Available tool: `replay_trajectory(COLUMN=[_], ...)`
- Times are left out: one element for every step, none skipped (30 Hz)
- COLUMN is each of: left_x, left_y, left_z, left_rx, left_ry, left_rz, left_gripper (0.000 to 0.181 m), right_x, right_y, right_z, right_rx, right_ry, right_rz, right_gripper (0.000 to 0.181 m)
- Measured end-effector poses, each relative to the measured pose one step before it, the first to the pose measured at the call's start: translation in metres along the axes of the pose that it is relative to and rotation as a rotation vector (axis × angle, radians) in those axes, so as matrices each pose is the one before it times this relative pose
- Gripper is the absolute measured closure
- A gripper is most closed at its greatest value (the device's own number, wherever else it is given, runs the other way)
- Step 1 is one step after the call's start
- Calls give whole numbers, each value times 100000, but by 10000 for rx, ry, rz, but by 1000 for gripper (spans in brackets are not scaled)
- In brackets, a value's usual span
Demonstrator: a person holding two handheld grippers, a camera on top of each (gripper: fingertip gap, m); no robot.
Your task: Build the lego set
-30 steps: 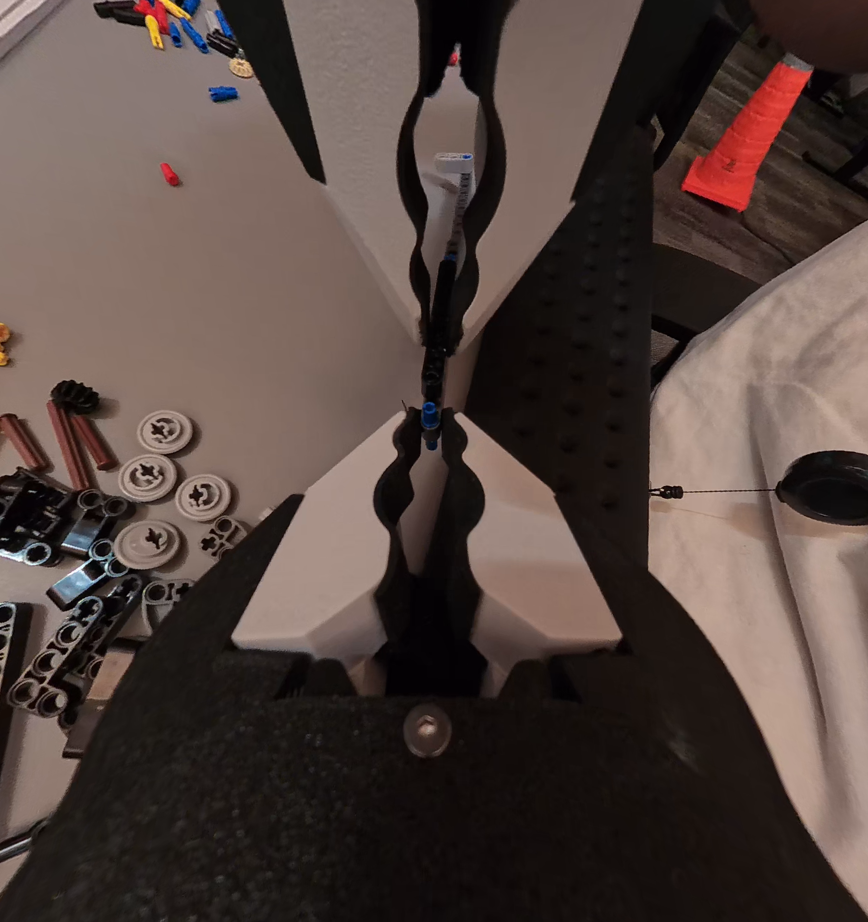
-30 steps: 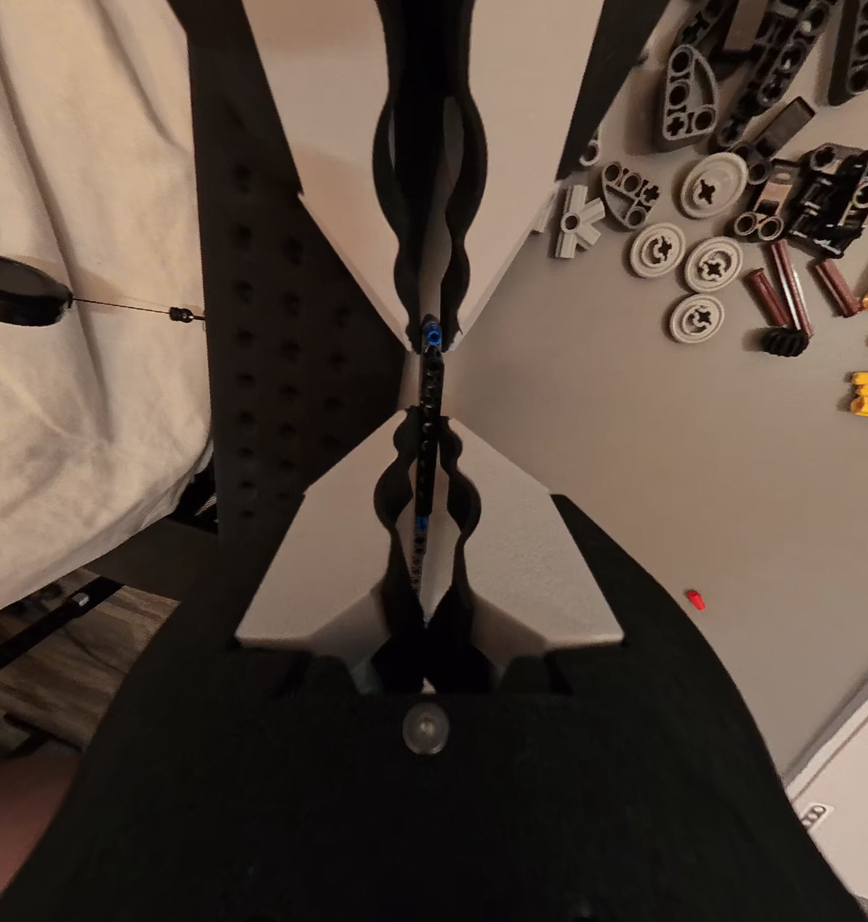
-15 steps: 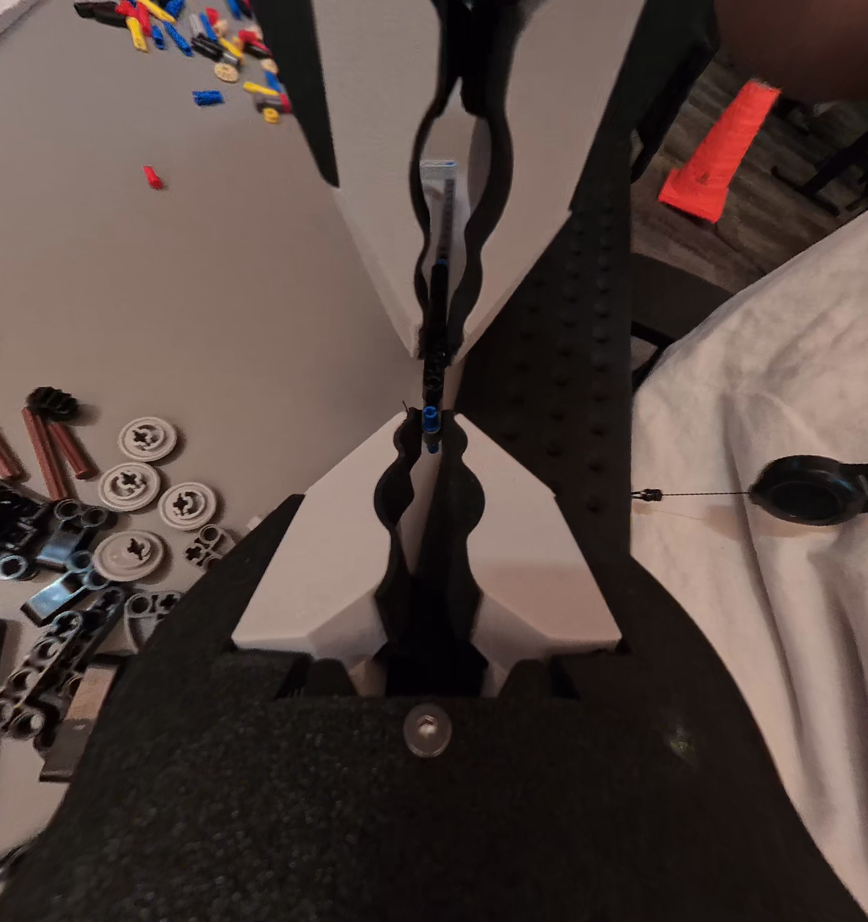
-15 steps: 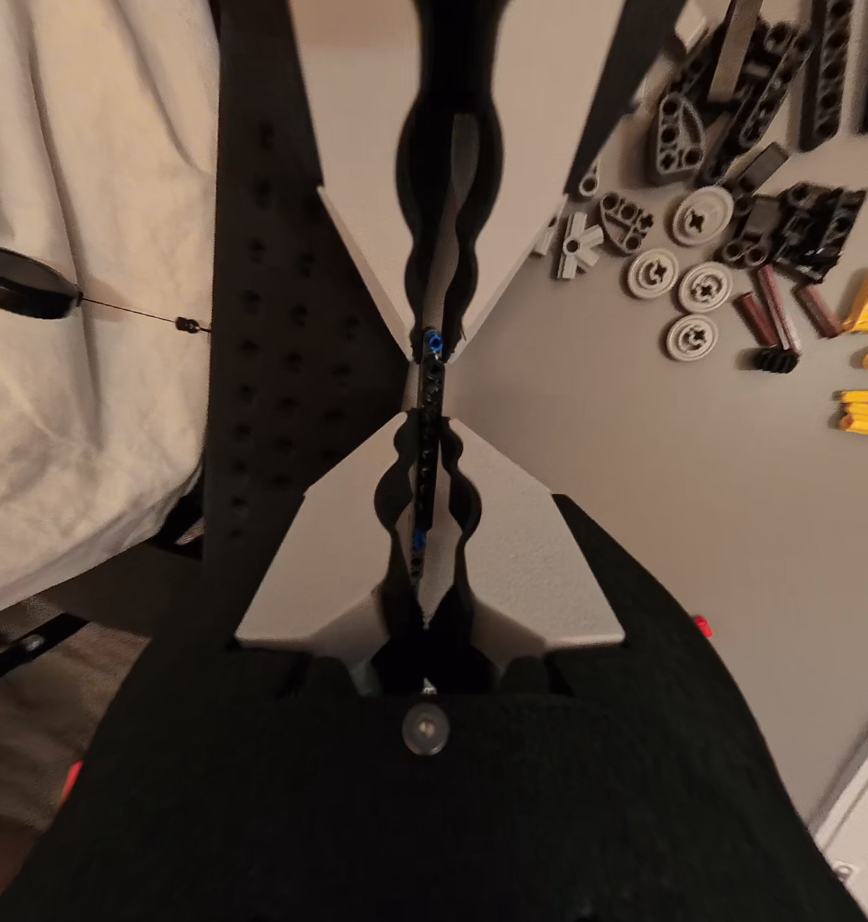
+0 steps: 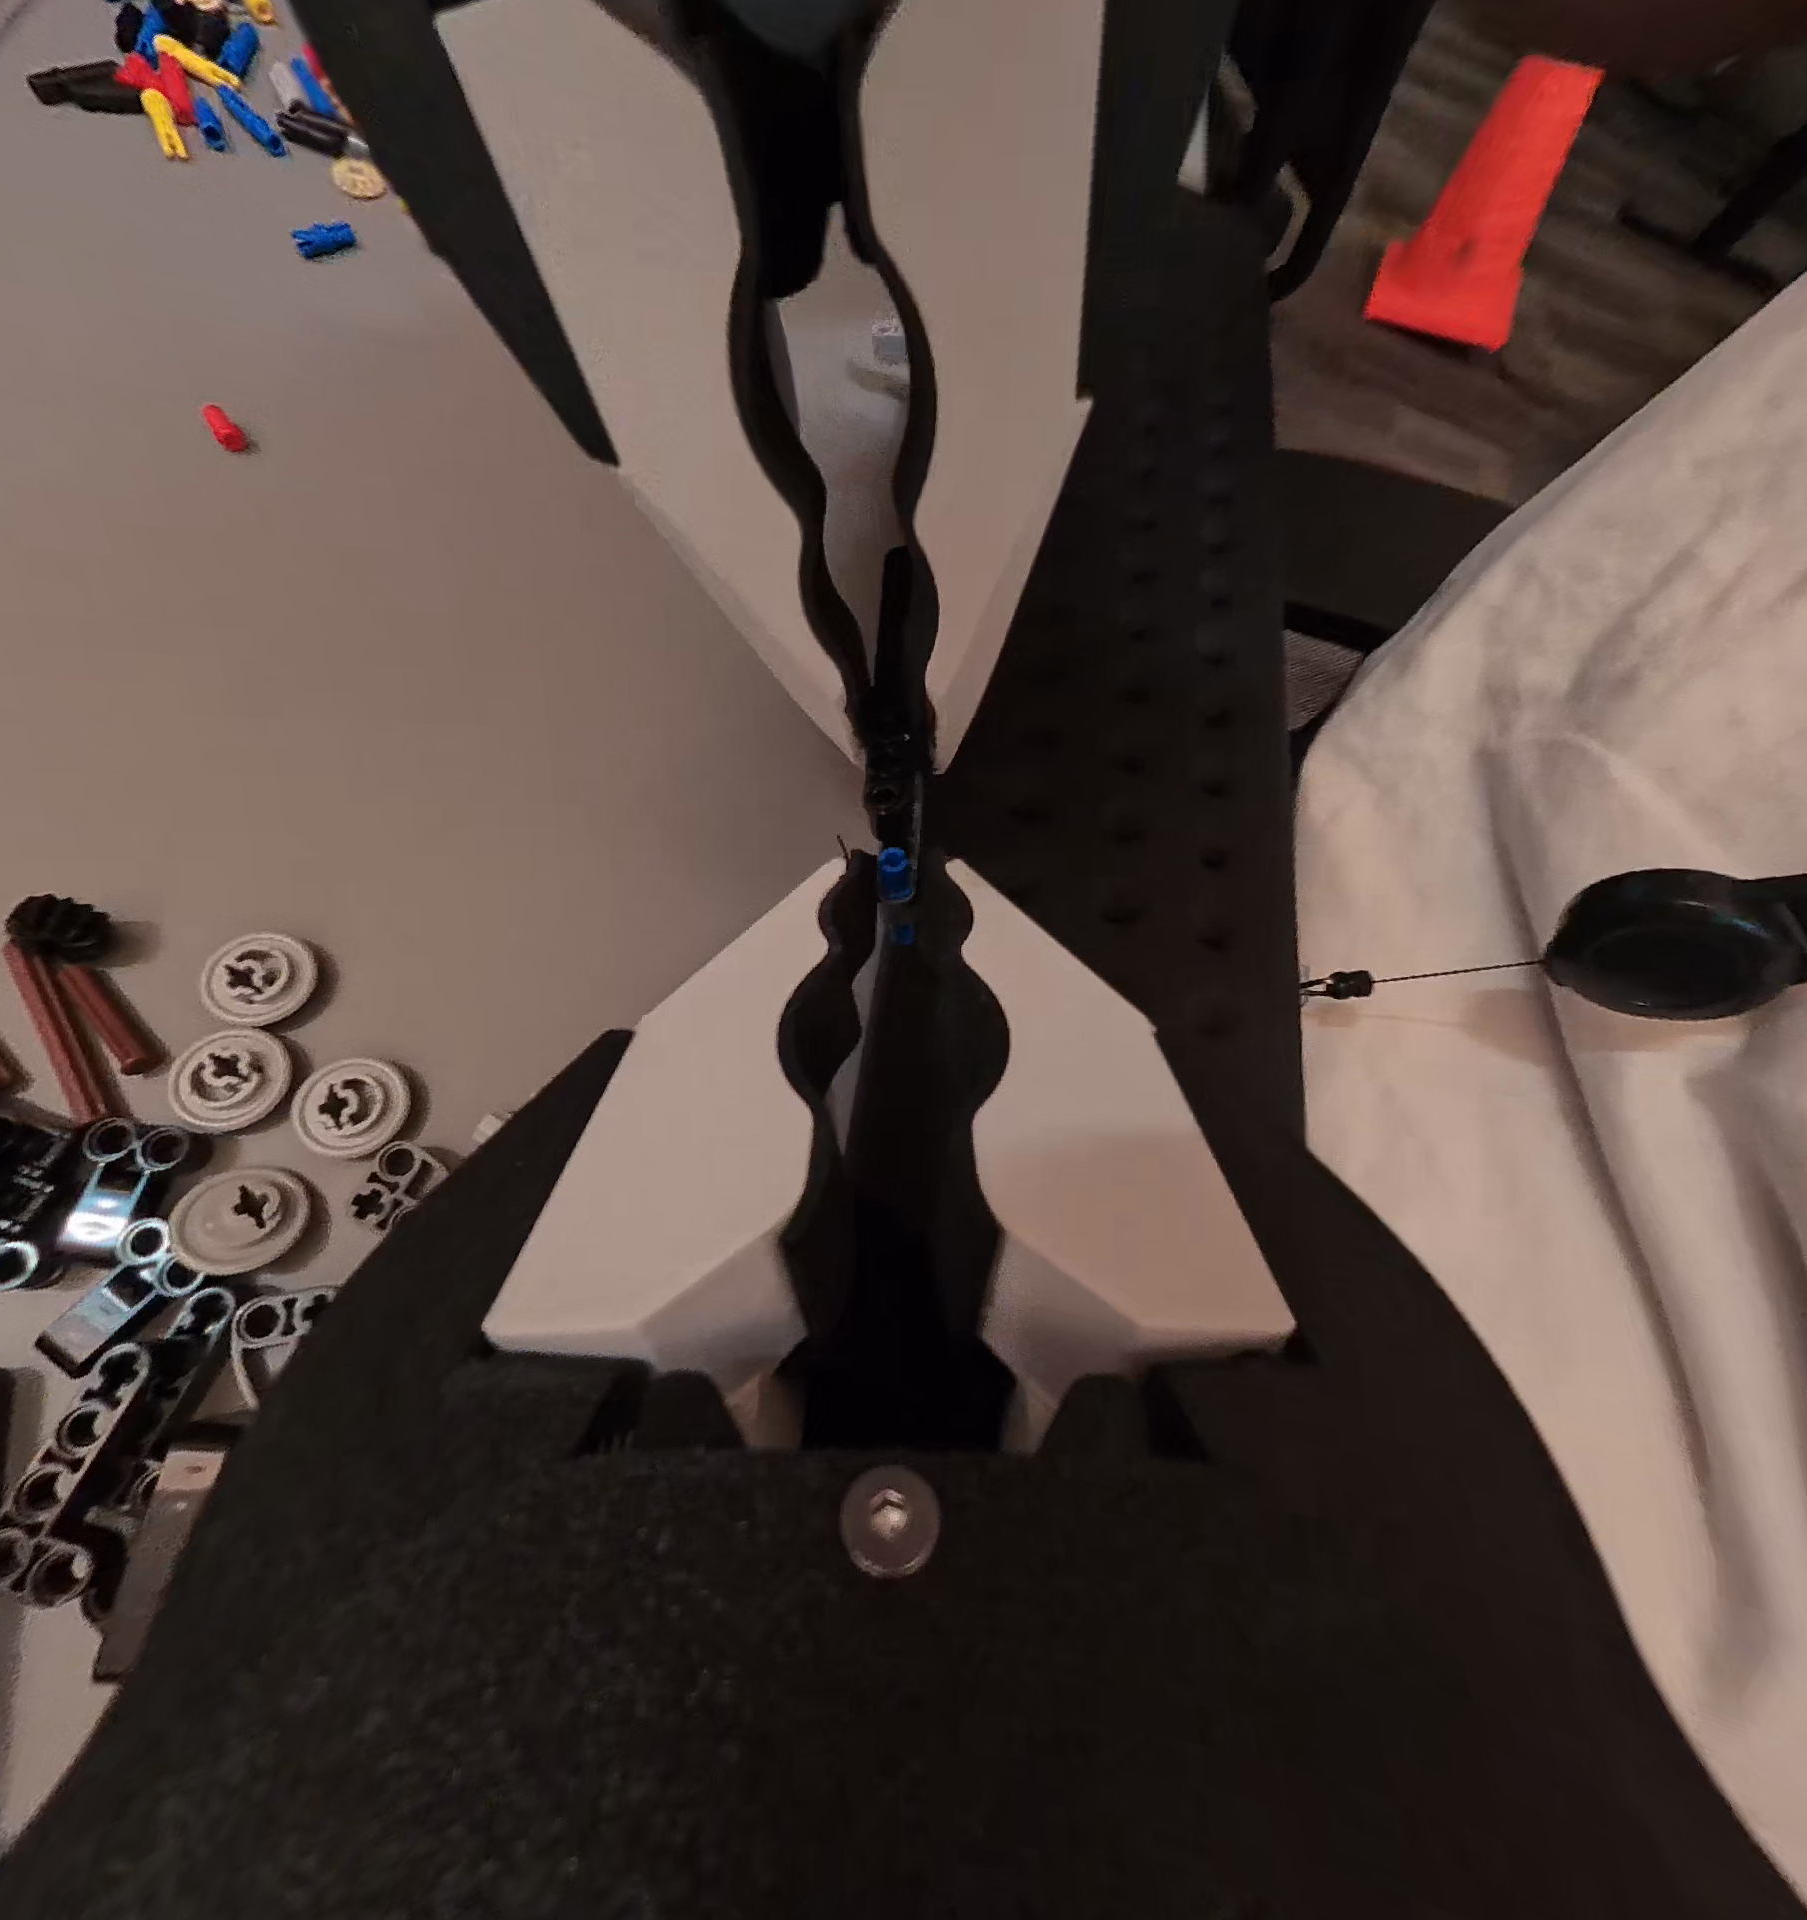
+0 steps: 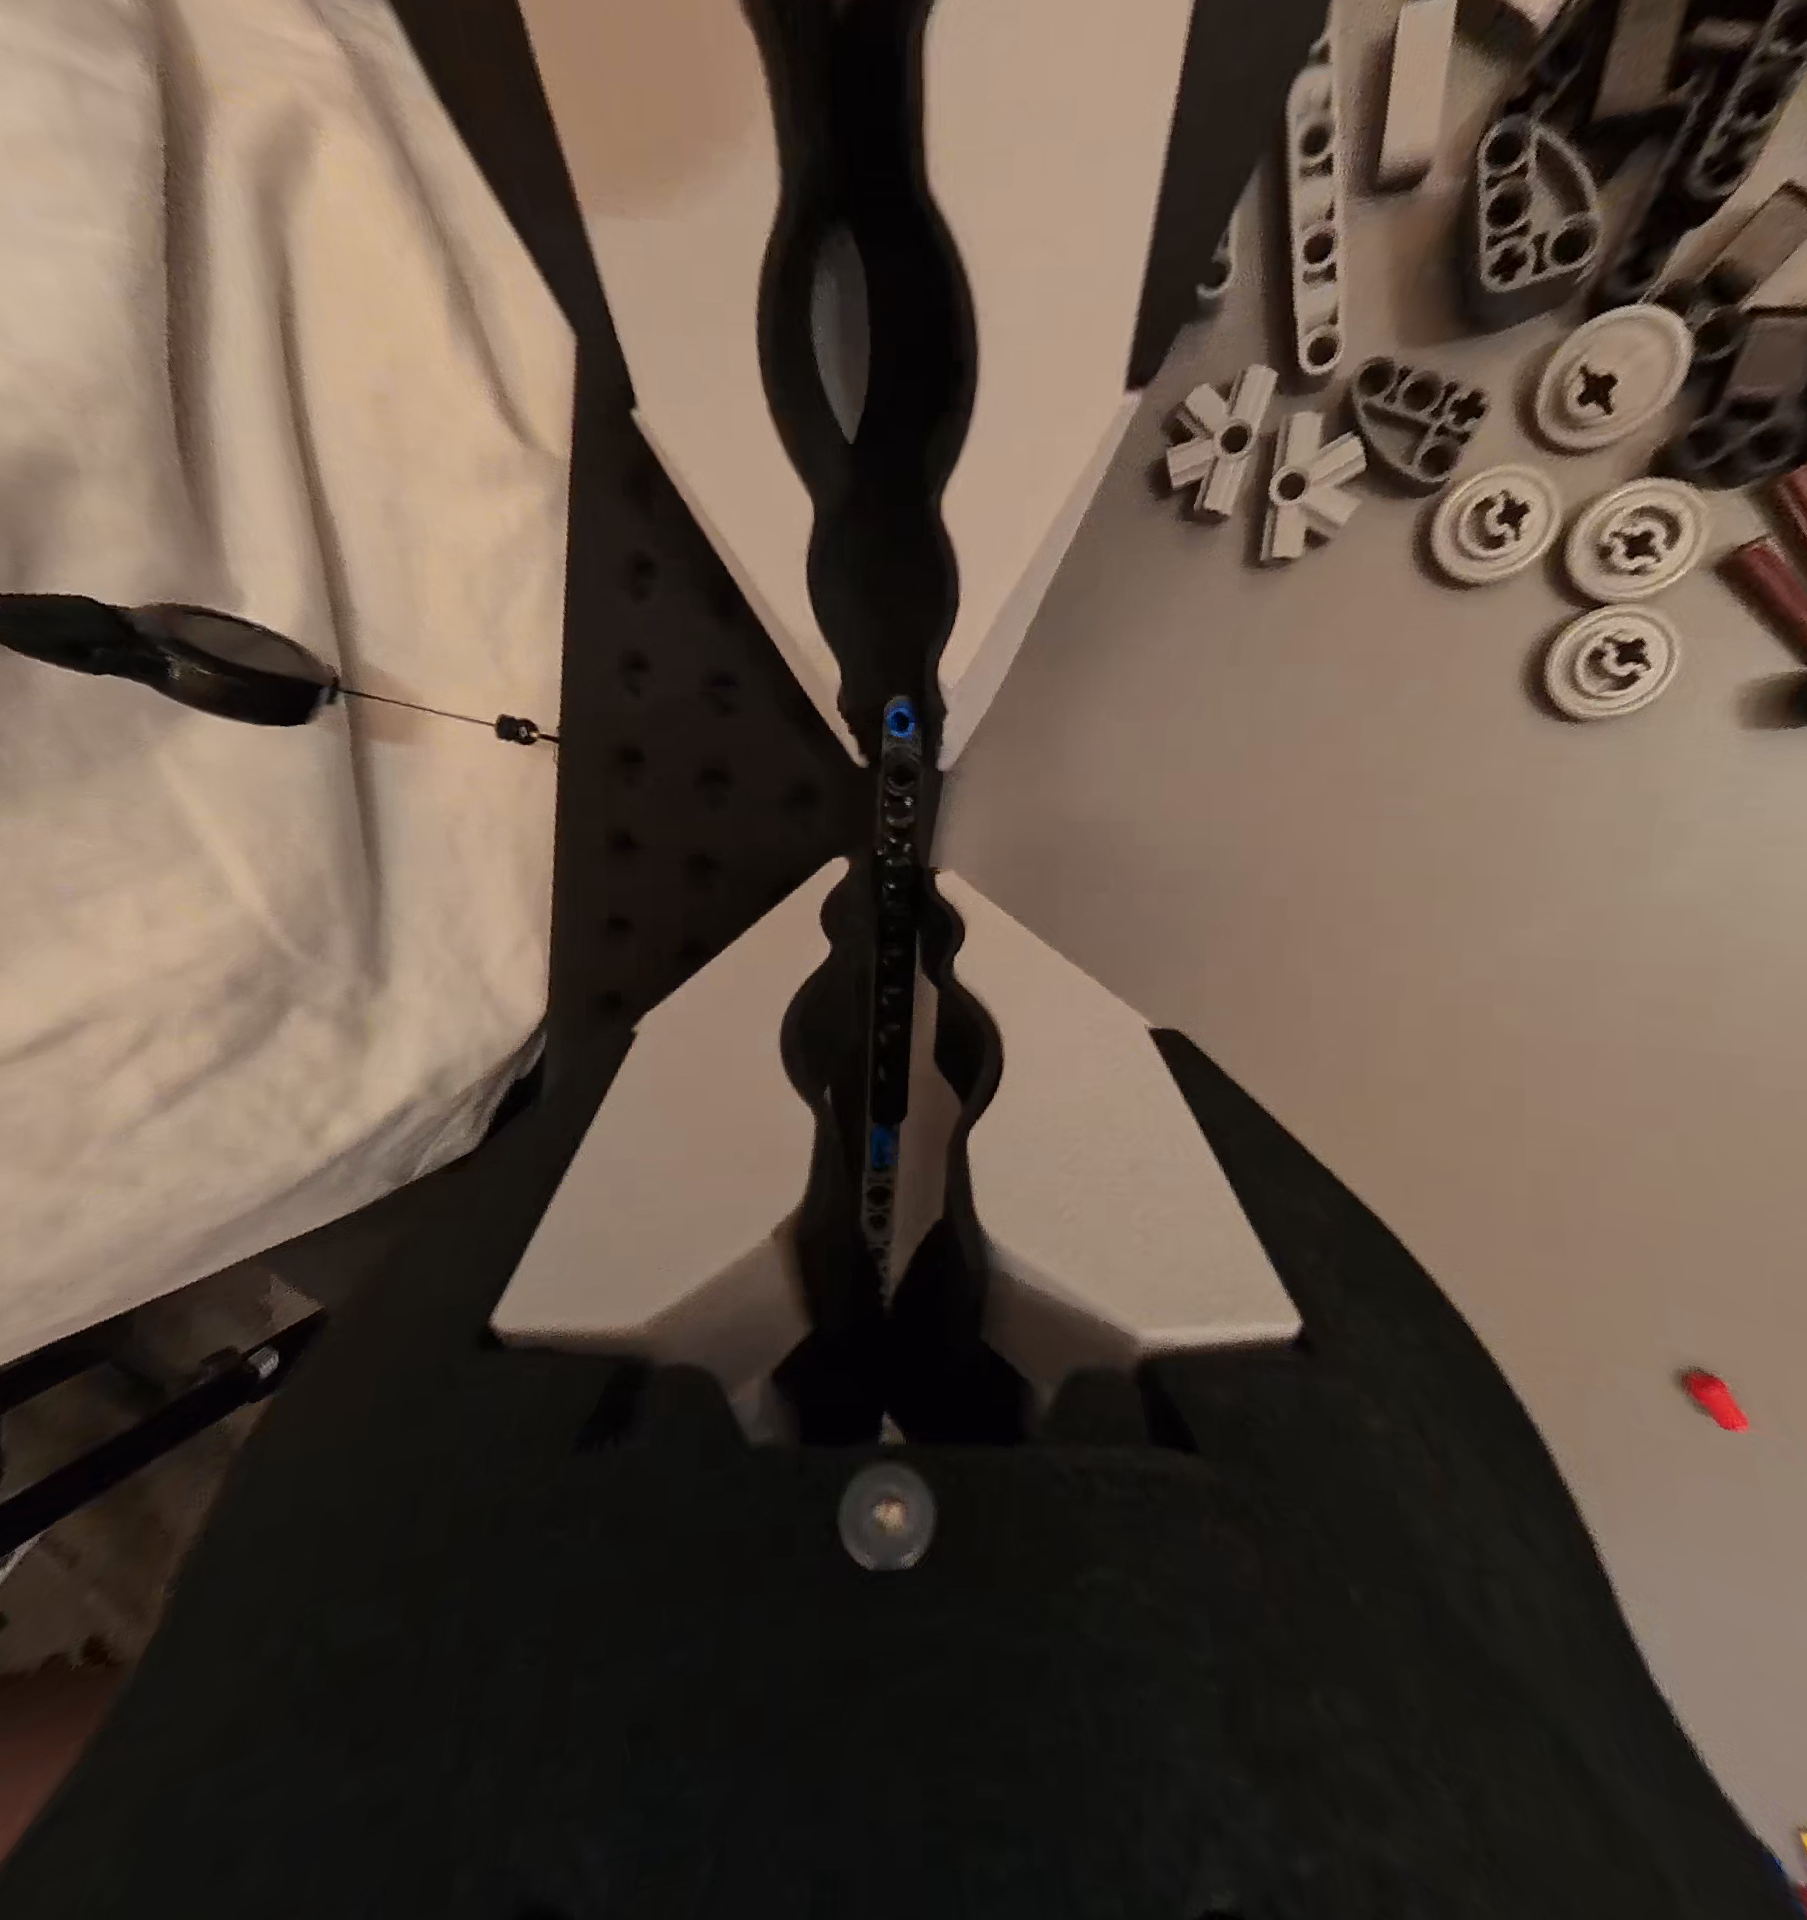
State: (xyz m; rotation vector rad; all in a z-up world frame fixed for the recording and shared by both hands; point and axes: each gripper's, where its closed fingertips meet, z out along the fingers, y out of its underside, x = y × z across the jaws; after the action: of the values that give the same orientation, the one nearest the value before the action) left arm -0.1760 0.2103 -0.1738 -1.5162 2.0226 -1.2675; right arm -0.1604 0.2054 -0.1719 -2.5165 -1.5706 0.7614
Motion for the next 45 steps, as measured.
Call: replay_trajectory(left_x=[-59,59,27,-66,-103,24,128,15,-144,-113,-9,74,48,-8,2,39,11,-35,-53,-20,43,114,33,-117,-96,-110,-275,-562,-637,-426,-232,-65,70,309,334,167,-16,-79,-146,-109,76,-23,-155,-44,-58], left_y=[87,12,-122,-235,-472,-731,-658,-99,160,118,37,12,3,7,20,30,27,16,-6,-48,-57,-25,0,-29,-46,-92,-104,-84,83,204,131,-100,-216,-87,115,270,383,239,-125,-265,-34,154,185,190,185], left_z=[77,2,-62,-76,-156,-267,-247,-102,39,66,40,34,29,8,1,16,26,32,19,-13,-30,-15,-4,-12,-43,-96,-151,-210,-215,-178,-122,-79,-15,74,168,239,267,246,160,132,204,262,247,225,207], left_rx=[-64,-8,78,139,287,446,387,61,-73,-58,-42,-21,-7,-3,-4,-13,-28,-25,2,30,33,9,-5,20,34,56,35,-8,-134,-226,-199,-74,-10,-83,-196,-268,-332,-249,-39,30,-128,-232,-205,-186,-164], left_ry=[-140,9,61,53,68,169,250,153,5,-22,-14,1,-22,-54,-31,14,19,-1,-12,-18,-18,-15,-114,-247,-239,-223,-332,-590,-730,-679,-590,-469,-294,21,187,182,151,128,63,48,113,-18,-167,-120,-129], left_rz=[83,24,-74,-192,-238,-264,-266,-178,-107,-83,-3,75,76,44,30,17,-14,-41,-45,-11,49,127,204,263,286,283,346,549,892,1177,1262,1156,923,671,442,274,184,127,54,-7,19,96,151,116,7], left_gripper=[175,175,175,175,175,175,175,175,175,175,175,175,175,175,175,175,175,175,175,175,175,175,175,173,169,165,159,153,148,144,144,145,146,145,144,143,142,141,141,143,145,150,152,156,157], right_x=[60,-77,-20,147,130,24,-118,-4,276,229,48,-103,-81,30,-57,-110,-59,-8,25,-19,-66,-91,-67,45,77,26,13,110,76,54,84,42,-73,-127,-81,95,230,194,97,40,-50,-35,141,294,243], right_y=[8,-17,-41,-76,-56,33,174,-19,50,63,25,-6,-4,-49,-43,-15,12,42,26,-27,-43,-29,-15,-7,25,31,14,-47,-82,-40,-28,-8,-32,-40,39,49,4,-56,-80,-92,-71,-74,-23,73,56], right_z=[76,25,-36,-89,-23,151,248,240,167,65,32,10,7,36,44,37,39,38,-19,-54,-56,-25,26,41,47,23,-9,-40,-59,-42,-36,1,9,27,53,62,57,47,39,45,42,29,-5,-32,-81], right_rx=[-99,-67,-29,32,36,-42,-178,-74,-71,-24,42,84,86,132,134,83,54,35,16,61,70,75,86,50,16,2,5,36,49,18,25,32,40,32,-43,-76,-75,-47,-25,-13,-11,6,-9,-54,-30], right_ry=[-46,-50,8,98,86,81,62,203,411,353,171,-4,-68,-42,-122,-181,-145,-91,-46,-61,-123,-182,-213,-175,-131,-140,-130,-70,-113,-145,-137,-188,-244,-251,-220,-86,24,10,-47,-66,-99,-76,31,102,75], right_rz=[-84,-99,-37,-25,1,0,-120,-181,-147,-118,-34,76,62,46,113,146,144,107,17,-21,-1,-16,1,26,20,13,-19,-2,55,72,63,46,24,34,70,25,-5,19,55,67,61,35,65,78,88], right_gripper=[173,174,173,173,174,173,172,173,172,172,172,172,172,173,173,173,173,173,173,173,173,174,174,174,174,174,174,173,174,174,174,174,174,174,174,174,174,174,174,174,174,174,174,174,174])
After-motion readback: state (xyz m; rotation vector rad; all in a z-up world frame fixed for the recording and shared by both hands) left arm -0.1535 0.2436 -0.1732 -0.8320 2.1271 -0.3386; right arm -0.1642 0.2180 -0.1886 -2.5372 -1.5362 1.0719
